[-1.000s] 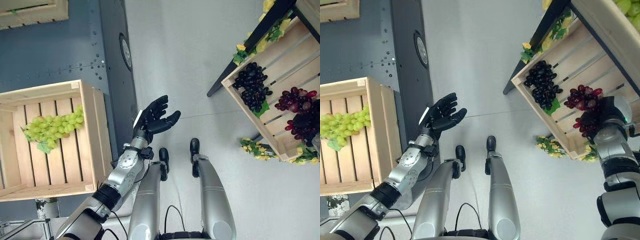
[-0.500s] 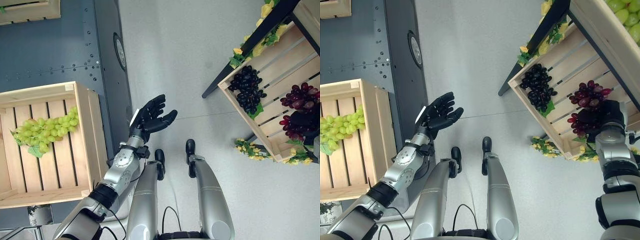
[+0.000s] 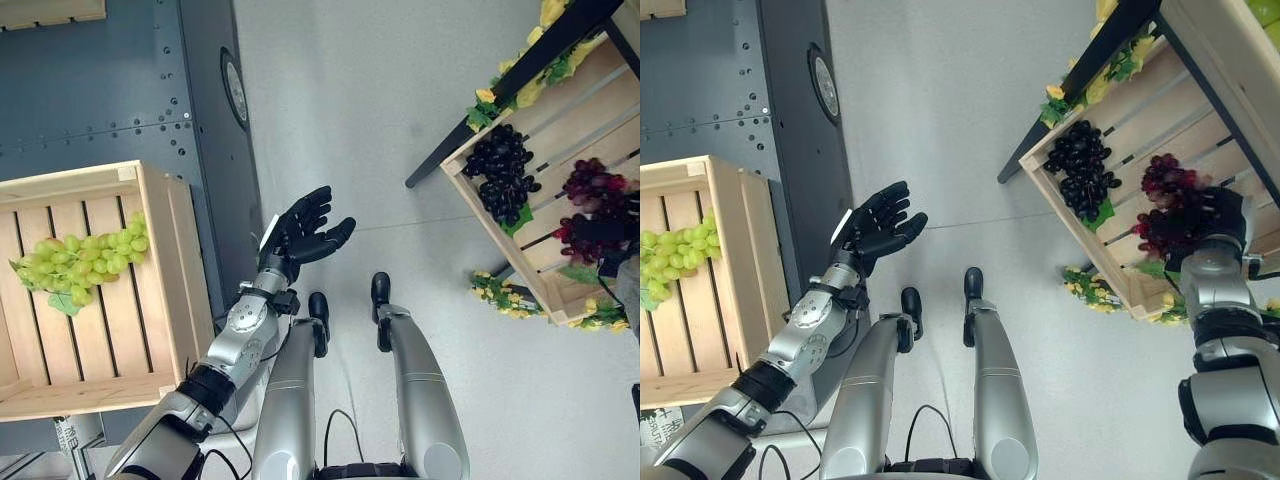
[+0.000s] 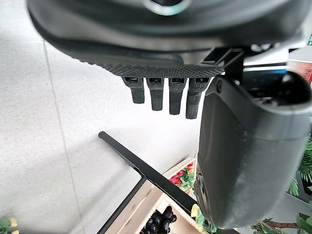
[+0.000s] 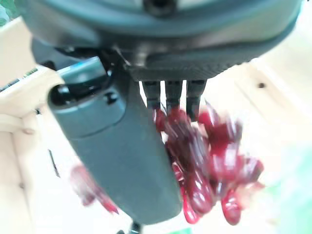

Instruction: Pick up the fruits from the basket on one side to the basket on the other side

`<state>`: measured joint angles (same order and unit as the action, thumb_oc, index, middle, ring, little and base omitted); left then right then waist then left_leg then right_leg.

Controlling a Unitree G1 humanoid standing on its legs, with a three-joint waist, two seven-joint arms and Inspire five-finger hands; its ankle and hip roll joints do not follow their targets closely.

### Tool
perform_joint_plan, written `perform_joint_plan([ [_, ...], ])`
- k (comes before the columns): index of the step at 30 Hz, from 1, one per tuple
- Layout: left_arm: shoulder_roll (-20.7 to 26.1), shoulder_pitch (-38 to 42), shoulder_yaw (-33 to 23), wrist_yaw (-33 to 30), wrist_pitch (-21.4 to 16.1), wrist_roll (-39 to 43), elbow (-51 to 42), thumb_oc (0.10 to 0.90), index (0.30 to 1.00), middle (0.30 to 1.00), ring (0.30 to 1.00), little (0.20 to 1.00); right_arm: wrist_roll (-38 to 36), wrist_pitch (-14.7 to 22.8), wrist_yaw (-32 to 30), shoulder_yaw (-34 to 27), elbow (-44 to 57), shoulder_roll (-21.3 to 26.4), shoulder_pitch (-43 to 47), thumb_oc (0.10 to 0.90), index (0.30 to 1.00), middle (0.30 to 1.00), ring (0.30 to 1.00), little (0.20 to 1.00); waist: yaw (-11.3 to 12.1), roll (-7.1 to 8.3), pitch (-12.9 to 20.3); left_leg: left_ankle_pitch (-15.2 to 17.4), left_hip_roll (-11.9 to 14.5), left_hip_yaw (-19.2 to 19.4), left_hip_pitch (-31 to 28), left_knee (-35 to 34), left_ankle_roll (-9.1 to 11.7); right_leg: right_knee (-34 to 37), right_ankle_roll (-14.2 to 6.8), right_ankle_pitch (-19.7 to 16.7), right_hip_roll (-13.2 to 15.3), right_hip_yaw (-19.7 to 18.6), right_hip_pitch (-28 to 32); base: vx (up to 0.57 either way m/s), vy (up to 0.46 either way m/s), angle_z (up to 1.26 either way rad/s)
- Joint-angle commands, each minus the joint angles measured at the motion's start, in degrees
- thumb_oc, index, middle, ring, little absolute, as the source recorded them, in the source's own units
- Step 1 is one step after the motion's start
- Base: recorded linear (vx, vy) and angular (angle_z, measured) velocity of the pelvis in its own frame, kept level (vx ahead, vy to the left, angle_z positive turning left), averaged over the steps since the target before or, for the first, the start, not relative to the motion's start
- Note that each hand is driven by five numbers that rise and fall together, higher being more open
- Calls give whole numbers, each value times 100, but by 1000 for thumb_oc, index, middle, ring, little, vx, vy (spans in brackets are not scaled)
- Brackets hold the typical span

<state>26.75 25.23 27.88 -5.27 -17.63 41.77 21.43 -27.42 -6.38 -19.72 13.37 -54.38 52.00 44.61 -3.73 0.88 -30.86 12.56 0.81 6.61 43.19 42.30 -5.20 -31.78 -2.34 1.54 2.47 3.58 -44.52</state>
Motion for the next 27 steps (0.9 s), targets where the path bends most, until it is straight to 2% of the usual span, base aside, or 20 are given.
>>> perform_joint_plan([
  [1, 11, -85, 24, 145, -451, -93, -526, 800, 900, 900, 900, 900, 288, 83, -662, -116, -50, 534, 248, 800, 900, 900, 900, 900, 170, 184, 107, 288, -173, 207, -149, 26, 27, -145, 380, 222, -252, 407, 375, 14, 12, 4],
  [12, -65, -122, 35, 115, -549, -143, -566, 800, 900, 900, 900, 900, 458, 449, -691, -47, 185, 380, 208, 800, 900, 900, 900, 900, 174, 103, 107, 306, -223, 216, -245, -20, 6, -229, 394, 318, -240, 376, 419, 5, 7, 1],
  [16, -147, -150, -4, 77, -548, -176, -502, 800, 900, 900, 900, 900, 538, 899, -753, -91, 568, 179, 88, 800, 900, 900, 900, 900, 175, 90, 107, 307, -256, 201, -380, -80, -4, -244, 399, 370, -236, 366, 530, 11, 34, 1],
  [19, -190, -187, -51, 100, -576, -173, -441, 800, 900, 900, 900, 900, 709, 1070, -825, -147, 792, 17, -42, 800, 900, 900, 900, 900, 173, 82, 107, 287, -267, 195, -442, -115, 1, -246, 395, 380, -232, 360, 585, 6, 24, 1],
  [21, -310, -215, -87, 70, -631, -211, -355, 800, 900, 900, 900, 900, 898, 1393, -923, -152, 1154, -328, -349, 800, 900, 900, 900, 900, 155, 59, 107, 247, -286, 211, -655, -291, 6, -149, 384, 402, -242, 332, 760, 5, 43, 3],
  [27, -485, -166, -106, 13, -687, -298, -223, 800, 900, 900, 900, 900, 1306, 1882, -678, -26, 1440, -911, -716, 800, 900, 900, 900, 900, 164, 0, 107, 146, -337, 178, -895, -511, 23, -64, 365, 437, -169, 358, 982, 7, 15, 2],
])
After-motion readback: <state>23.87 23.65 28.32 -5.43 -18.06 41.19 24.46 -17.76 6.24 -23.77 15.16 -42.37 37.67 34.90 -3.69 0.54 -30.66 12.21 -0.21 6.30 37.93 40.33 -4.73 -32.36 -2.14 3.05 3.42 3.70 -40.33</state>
